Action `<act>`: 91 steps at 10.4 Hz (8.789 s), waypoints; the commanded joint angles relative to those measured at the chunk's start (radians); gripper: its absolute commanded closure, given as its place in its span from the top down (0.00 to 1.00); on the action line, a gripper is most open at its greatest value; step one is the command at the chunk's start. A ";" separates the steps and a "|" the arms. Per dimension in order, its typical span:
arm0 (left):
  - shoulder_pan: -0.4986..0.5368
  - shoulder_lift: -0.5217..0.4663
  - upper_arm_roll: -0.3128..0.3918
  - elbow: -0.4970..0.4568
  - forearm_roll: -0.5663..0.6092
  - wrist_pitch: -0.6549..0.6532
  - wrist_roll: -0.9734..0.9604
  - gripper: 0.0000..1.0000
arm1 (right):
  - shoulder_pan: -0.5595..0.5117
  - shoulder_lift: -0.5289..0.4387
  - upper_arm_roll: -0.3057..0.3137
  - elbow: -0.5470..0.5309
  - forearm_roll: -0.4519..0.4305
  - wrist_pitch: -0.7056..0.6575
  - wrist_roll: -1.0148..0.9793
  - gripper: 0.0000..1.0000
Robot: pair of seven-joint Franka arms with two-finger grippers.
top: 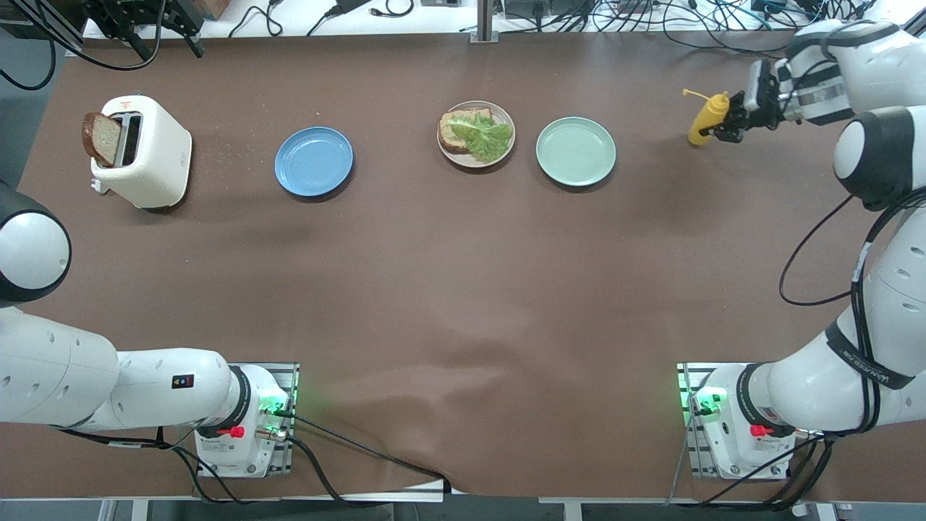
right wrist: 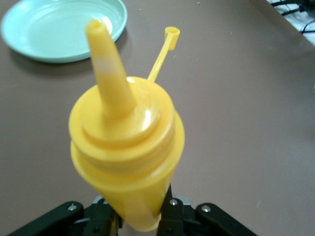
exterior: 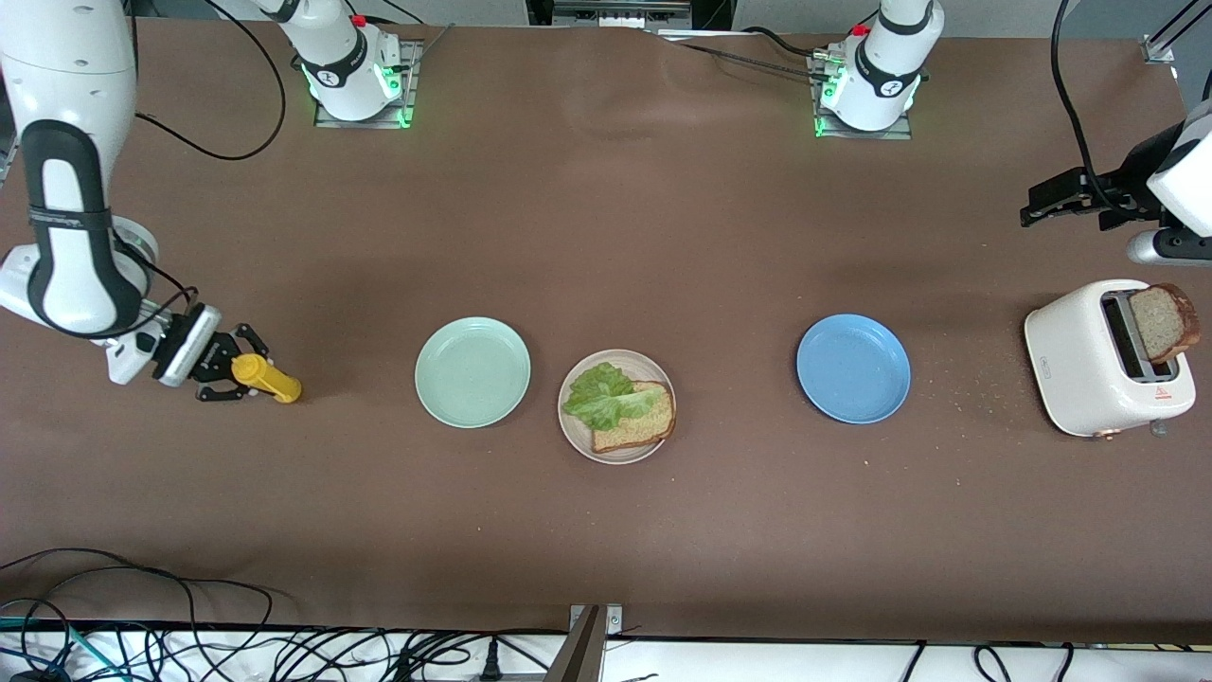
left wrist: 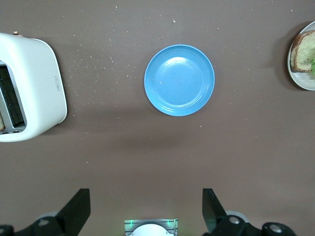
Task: Make sandwich on beige plate with both arms
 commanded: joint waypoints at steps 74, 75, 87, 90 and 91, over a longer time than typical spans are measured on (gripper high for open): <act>0.424 0.358 0.002 -0.112 0.233 0.559 0.447 0.69 | 0.332 0.153 -0.519 -0.017 0.275 -0.513 -0.069 0.00; 0.420 0.355 0.002 -0.111 0.255 0.540 0.463 0.13 | 0.300 0.170 -0.491 -0.012 0.298 -0.514 -0.093 0.00; 0.340 0.358 -0.009 0.279 0.071 0.026 0.626 0.00 | 0.206 0.218 -0.436 0.045 0.320 -0.505 -0.091 0.93; 0.320 0.399 -0.009 0.272 -0.215 -0.045 0.564 0.00 | 0.117 0.216 -0.438 0.089 0.257 -0.517 -0.057 0.99; 0.312 0.433 -0.009 0.270 -0.333 -0.075 0.489 0.00 | 0.076 0.216 -0.436 0.150 0.180 -0.523 -0.014 0.99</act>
